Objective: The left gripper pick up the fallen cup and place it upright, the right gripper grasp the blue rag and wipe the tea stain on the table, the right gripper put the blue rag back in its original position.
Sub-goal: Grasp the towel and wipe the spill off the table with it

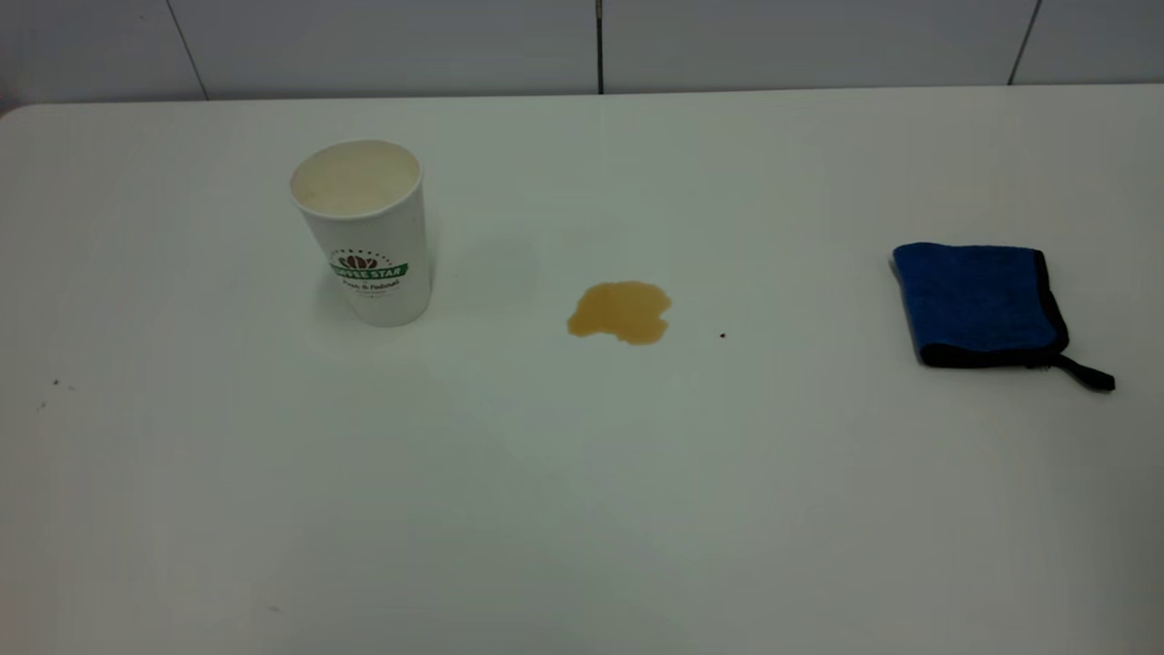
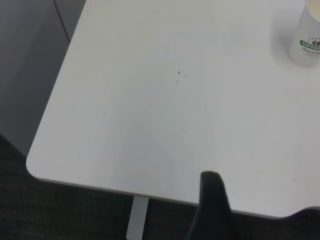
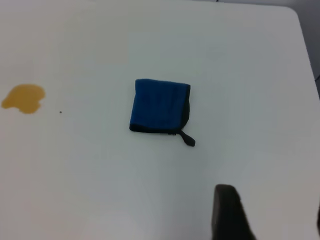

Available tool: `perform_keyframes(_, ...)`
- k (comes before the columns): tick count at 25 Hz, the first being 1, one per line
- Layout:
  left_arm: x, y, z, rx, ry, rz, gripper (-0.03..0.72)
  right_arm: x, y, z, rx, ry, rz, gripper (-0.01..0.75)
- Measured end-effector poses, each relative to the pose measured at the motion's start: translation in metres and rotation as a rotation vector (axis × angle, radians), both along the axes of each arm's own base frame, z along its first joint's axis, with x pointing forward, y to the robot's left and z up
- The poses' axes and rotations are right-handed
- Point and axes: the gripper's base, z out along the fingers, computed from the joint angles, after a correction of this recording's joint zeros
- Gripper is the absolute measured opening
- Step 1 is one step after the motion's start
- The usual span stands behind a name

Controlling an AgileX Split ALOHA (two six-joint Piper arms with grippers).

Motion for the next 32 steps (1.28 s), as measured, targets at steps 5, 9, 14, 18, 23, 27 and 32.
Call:
perform_keyframes(5, 0.0, 0.0, 0.0, 0.0, 0.0, 0.0, 0.577, 0.089, -0.002, 0.006, -0.048, 0.134, 0.059, 0.715)
perform_keyframes(9, 0.0, 0.0, 0.0, 0.0, 0.0, 0.0, 0.577, 0.157, -0.002, -0.019, -0.016, 0.252, 0.083, 0.727)
perform_keyframes(14, 0.0, 0.0, 0.0, 0.001, 0.0, -0.001, 0.577, 0.237, 0.0, -0.076, 0.079, 0.466, 0.08, 0.727)
perform_keyframes(18, 0.0, 0.0, 0.0, 0.001, 0.0, -0.001, 0.577, 0.298, 0.002, -0.135, 0.143, 0.643, 0.079, 0.724)
perform_keyframes(23, 0.0, 0.0, 0.0, 0.001, 0.0, -0.001, 0.577, 0.359, 0.005, -0.211, 0.15, 0.776, 0.11, 0.723)
perform_keyframes(27, 0.0, 0.0, 0.0, 0.001, 0.0, -0.001, 0.577, 0.386, 0.009, -0.257, 0.15, 0.838, 0.126, 0.723)
perform_keyframes(32, 0.0, 0.0, 0.0, 0.001, 0.0, -0.001, 0.577, 0.402, 0.008, -0.294, 0.148, 0.858, 0.127, 0.717)
